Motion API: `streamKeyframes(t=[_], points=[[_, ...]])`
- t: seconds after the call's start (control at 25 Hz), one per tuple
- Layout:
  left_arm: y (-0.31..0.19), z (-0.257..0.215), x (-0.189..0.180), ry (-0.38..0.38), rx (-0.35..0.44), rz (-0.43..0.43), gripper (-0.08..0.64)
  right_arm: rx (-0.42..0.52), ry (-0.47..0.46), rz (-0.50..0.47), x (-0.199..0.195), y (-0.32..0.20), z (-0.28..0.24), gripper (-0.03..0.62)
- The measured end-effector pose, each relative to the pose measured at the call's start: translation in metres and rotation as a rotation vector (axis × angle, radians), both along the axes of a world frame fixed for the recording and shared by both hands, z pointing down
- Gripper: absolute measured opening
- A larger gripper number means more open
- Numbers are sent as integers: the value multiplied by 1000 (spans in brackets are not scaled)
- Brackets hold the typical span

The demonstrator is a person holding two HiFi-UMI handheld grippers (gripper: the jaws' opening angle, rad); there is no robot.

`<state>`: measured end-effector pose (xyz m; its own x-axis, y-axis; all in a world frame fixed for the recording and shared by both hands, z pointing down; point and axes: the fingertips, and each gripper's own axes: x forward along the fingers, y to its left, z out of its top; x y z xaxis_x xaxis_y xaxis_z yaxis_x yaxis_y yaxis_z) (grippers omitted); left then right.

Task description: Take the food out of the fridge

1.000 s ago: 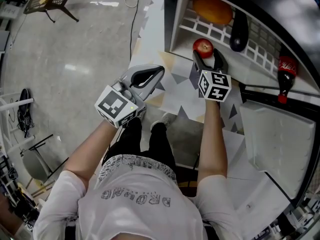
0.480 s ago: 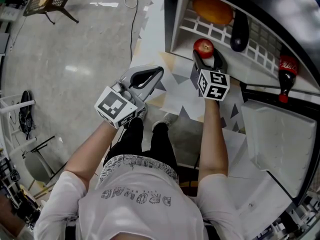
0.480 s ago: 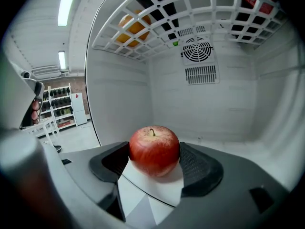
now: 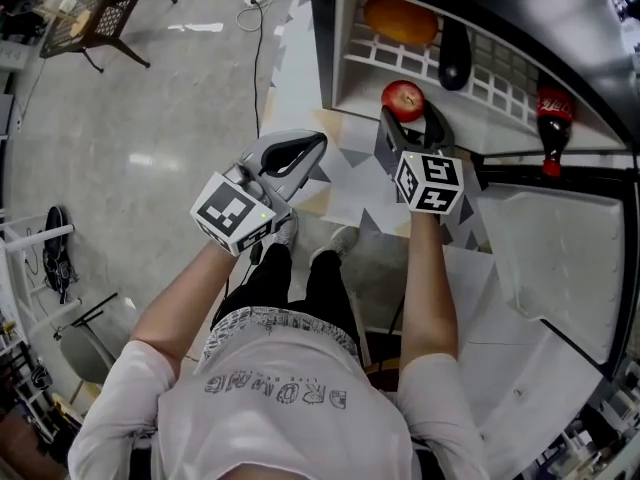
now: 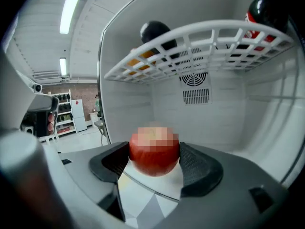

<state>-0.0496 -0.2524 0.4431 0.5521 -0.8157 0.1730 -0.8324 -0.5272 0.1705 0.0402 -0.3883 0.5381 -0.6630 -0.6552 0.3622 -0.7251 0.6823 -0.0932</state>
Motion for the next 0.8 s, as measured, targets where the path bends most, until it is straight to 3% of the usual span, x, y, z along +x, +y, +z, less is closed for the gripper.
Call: streamKeyframes(t=[0.8], points=[[33,-55,13,20,86,144,8,96,-89,50,36,102,-115,301]])
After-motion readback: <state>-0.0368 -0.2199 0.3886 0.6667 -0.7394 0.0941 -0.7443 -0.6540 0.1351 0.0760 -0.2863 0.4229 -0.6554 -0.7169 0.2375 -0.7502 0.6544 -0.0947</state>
